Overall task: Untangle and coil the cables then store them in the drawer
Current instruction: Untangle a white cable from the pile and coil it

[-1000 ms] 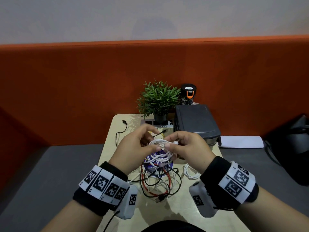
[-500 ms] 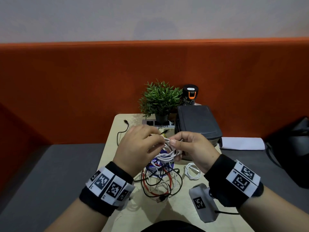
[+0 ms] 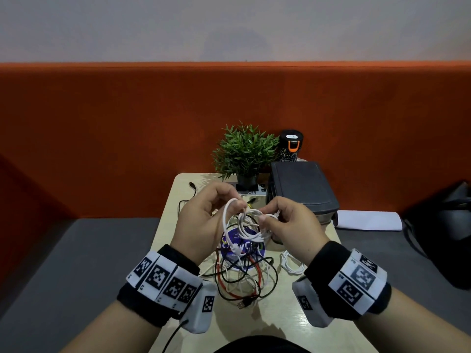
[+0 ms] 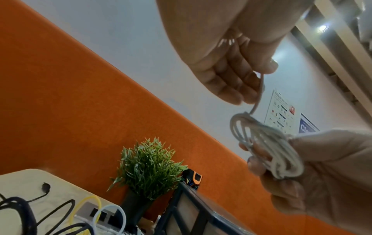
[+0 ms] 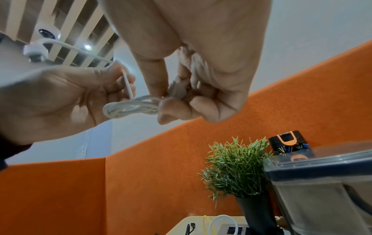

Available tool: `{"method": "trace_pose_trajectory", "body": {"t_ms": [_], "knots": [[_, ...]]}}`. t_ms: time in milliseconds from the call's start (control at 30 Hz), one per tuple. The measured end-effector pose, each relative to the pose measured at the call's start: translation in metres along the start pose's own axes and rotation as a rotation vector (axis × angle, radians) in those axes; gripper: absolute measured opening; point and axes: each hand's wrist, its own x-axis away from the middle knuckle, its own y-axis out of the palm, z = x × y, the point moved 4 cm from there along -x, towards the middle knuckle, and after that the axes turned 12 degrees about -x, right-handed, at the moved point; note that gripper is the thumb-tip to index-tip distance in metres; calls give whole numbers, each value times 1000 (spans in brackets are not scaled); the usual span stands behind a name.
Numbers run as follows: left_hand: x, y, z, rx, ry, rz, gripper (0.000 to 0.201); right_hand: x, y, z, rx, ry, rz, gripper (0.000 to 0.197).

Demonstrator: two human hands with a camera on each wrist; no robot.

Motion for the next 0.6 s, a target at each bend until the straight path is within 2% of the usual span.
{"method": "trace_pose_trajectory", "body": {"t_ms": [133, 200, 300, 400, 467, 533, 600], "knots": [[0, 7, 4, 54, -26, -132, 6, 2, 1, -2, 164, -30, 26, 9], [-1, 6, 5, 76, -38, -153, 5, 4, 3, -5, 239, -46, 23, 8], [-8, 0, 0, 94, -104, -59, 9, 6, 3, -6, 275, -64, 31, 9], [-14, -6, -21, 53, -285, 63, 9, 9, 5, -6, 254, -74, 0, 10], [-14, -8, -36, -80, -375, 101, 7, 12, 9, -7, 242, -94, -42, 16], [-12, -8, -40, -256, -396, 60, 3, 14, 13, -7, 249, -115, -82, 19], [-12, -6, -39, -362, -396, 7, 12, 15, 15, -8, 260, -131, -108, 15]]}}
